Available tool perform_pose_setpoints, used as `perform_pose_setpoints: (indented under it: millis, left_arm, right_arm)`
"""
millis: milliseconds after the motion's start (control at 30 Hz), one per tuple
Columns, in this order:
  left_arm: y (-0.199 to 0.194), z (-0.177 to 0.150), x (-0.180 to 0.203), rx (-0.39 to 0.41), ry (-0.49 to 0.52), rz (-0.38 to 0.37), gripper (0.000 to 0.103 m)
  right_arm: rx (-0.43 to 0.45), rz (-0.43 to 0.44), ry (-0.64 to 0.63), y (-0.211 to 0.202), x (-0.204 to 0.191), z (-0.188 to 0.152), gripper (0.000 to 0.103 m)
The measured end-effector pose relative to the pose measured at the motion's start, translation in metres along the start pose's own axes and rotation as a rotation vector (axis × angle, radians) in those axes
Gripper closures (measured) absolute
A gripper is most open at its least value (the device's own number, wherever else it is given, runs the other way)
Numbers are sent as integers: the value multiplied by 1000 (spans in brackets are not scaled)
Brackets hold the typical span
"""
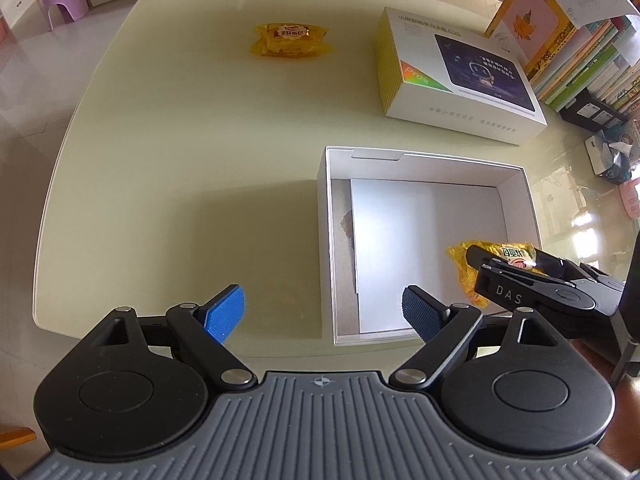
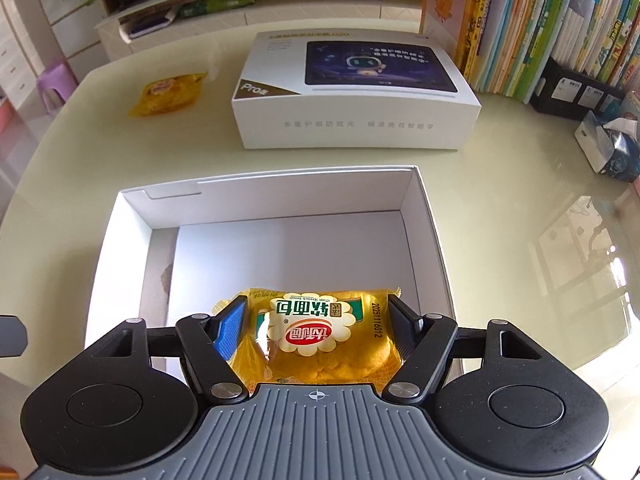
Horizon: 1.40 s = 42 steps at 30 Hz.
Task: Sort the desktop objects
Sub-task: 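Lower the packet into the white box and open the right gripper, then move the open right gripper to the second yellow bread packet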
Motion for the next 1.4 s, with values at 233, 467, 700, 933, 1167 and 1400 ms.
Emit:
perform_pose_setpoints:
  millis: [233,467,700,933,1167,1400]
  left_arm:
    - [18,3,3,-6,3,-4,0]
    - [29,-1,3,-25,12,1,0]
    - [31,2,0,-26,1,3,0]
    - [23,14,0,-10,-15,-15,0]
    - [6,37,-6,34,-22,-26,0]
    - [-10,79,-25,114,-21,-38,0]
  right_arm:
    - [-12,-3,-7,25,1,-11,33]
    - [-22,-3,-15,41,1,-21,33]
    - [-24,10,-24,42,3,-20,29]
    - [4,47,4,16,1,3,29]
    - [51,62,26,-17,-5,37,28]
    - [108,95,0,-40,-43,88,22]
Point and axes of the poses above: each gripper's, at about its wrist camera, not at the fingertips, and y roughly the way its jaws point, x to its right, z to its top, the point moved 10 cm from there along y, roughly the way its jaws point, and after that the axes turned 12 degrees about -z, right-handed, at the moved point
